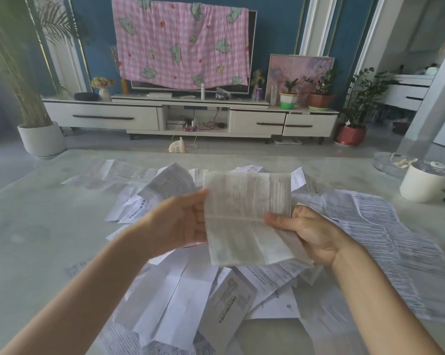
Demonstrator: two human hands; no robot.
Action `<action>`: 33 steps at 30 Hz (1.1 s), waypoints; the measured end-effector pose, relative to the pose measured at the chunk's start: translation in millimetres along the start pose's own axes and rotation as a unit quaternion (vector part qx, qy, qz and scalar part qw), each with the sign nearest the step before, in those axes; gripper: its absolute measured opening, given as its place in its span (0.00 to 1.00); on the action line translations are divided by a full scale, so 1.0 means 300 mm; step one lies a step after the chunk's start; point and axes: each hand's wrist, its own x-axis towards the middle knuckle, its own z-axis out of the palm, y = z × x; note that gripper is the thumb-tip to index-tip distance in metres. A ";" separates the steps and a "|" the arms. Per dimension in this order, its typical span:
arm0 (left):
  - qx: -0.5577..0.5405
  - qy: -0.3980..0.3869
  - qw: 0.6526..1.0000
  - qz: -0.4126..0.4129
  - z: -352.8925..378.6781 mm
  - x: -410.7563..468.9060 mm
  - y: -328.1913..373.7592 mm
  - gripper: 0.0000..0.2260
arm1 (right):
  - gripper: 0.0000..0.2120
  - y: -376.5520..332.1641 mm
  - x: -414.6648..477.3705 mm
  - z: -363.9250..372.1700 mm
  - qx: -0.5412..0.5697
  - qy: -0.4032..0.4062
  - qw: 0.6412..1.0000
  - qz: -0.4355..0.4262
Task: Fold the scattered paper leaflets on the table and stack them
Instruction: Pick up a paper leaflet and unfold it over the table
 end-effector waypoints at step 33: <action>0.122 -0.085 0.988 0.036 -0.045 -0.026 -0.015 0.13 | 0.09 0.000 -0.037 0.035 -0.008 -0.052 0.998 -0.030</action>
